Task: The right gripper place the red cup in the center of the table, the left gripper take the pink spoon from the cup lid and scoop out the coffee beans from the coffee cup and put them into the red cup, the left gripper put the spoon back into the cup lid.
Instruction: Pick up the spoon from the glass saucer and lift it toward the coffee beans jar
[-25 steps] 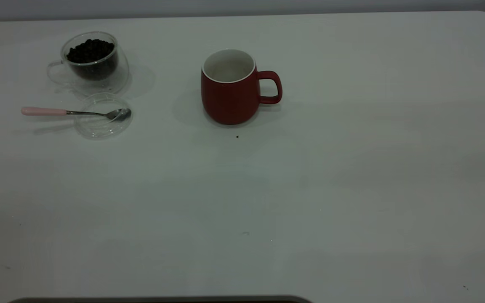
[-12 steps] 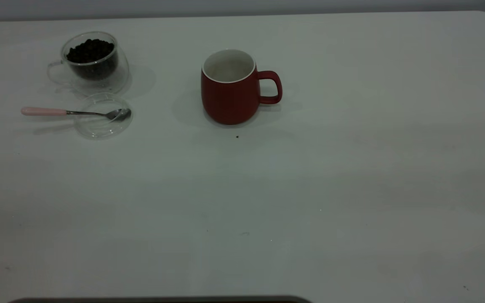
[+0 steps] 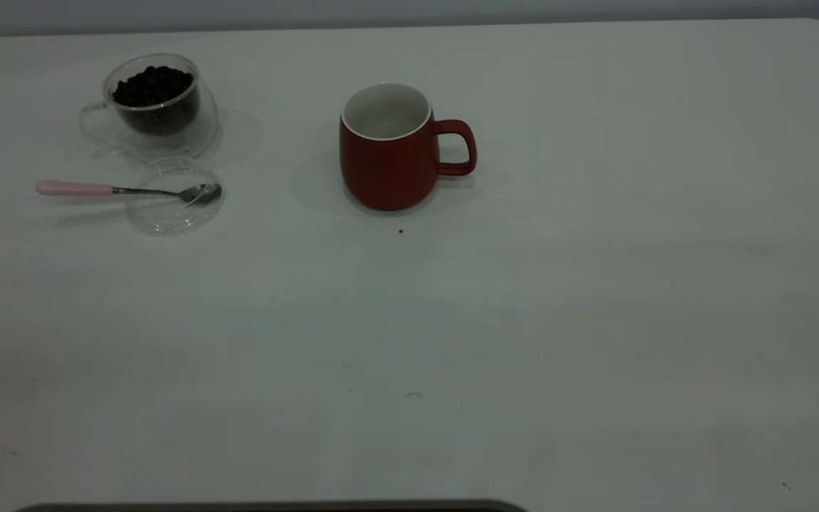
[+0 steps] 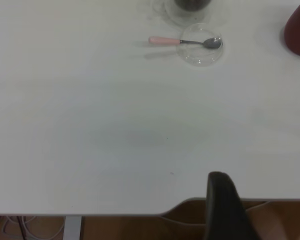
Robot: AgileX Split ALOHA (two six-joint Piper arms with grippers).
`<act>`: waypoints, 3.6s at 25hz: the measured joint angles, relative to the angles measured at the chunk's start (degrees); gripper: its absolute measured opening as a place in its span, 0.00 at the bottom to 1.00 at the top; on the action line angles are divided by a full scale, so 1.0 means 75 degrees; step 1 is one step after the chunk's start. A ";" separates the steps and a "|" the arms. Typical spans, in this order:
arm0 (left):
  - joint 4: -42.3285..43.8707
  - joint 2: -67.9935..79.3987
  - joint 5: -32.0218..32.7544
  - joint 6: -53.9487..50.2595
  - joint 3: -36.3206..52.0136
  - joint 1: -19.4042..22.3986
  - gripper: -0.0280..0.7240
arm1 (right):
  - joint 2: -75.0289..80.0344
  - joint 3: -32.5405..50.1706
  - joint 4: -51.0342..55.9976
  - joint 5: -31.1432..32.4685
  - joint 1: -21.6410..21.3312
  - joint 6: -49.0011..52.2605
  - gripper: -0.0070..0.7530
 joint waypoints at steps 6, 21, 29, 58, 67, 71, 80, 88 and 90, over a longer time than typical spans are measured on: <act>0.0000 0.0000 0.0000 0.0000 0.0000 0.0000 0.62 | 0.0000 0.0000 0.0022 0.0000 0.0000 0.0000 0.61; -0.0006 -0.0006 0.0000 -0.0014 0.0000 0.0000 0.62 | 0.0000 0.0000 0.0022 0.0002 0.0000 0.0000 0.52; -0.0338 0.0956 -0.1570 -0.0588 -0.0321 0.0000 0.62 | 0.0000 0.0000 0.0022 0.0008 0.0000 0.0000 0.51; -0.2057 1.5140 -0.3492 0.2202 -0.5129 0.3435 0.62 | 0.0000 0.0000 0.0022 0.0010 0.0000 0.0000 0.50; -0.5923 1.7743 -0.1554 0.6538 -0.7045 0.3848 0.62 | 0.0000 0.0000 0.0022 0.0017 0.0000 0.0000 0.50; -0.6676 1.8298 -0.1670 0.7129 -0.7328 0.3870 0.63 | 0.0000 0.0000 0.0022 0.0017 0.0000 0.0000 0.50; -0.6916 1.8733 -0.1609 0.7708 -0.7653 0.3846 0.91 | 0.0000 0.0000 0.0022 0.0017 0.0000 0.0000 0.50; -0.6956 1.9487 -0.1608 0.7818 -0.7863 0.3469 0.90 | 0.0000 0.0000 0.0022 0.0018 0.0000 0.0000 0.50; -0.6992 1.9634 -0.1608 0.7861 -0.7914 0.3324 0.89 | 0.0000 0.0000 0.0022 0.0018 0.0000 0.0000 0.50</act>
